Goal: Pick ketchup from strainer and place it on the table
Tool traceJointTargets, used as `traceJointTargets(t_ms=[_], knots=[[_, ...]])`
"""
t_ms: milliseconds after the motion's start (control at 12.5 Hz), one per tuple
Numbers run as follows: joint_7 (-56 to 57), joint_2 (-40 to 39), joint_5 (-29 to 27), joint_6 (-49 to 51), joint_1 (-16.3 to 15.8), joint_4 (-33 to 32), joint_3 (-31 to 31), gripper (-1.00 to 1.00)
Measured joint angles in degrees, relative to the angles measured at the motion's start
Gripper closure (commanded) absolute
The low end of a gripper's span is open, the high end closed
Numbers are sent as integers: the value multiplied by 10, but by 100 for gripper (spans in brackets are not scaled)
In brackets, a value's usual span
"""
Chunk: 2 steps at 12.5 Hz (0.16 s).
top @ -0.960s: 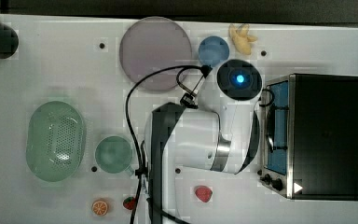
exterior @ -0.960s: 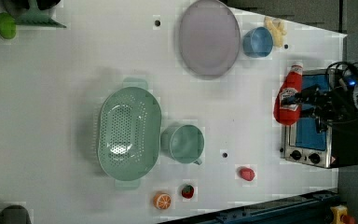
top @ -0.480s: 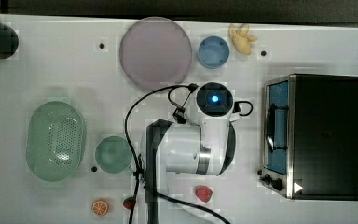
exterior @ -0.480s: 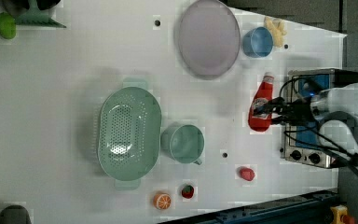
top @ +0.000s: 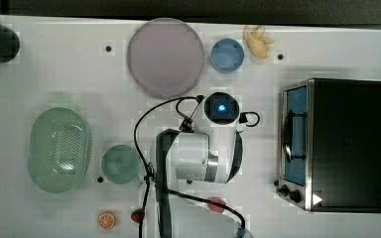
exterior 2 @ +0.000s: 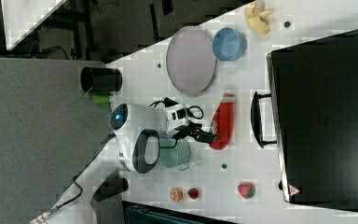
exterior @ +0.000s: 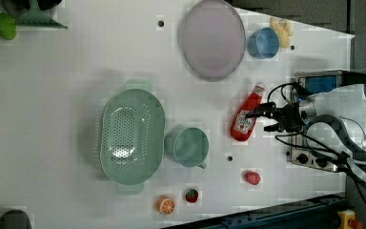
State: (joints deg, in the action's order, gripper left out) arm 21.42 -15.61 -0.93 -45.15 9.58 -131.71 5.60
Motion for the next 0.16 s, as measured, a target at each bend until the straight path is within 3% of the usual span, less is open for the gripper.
traceJointTargets(t_ms=[160], knots=[[0, 15, 2, 19, 2, 6, -1, -100]])
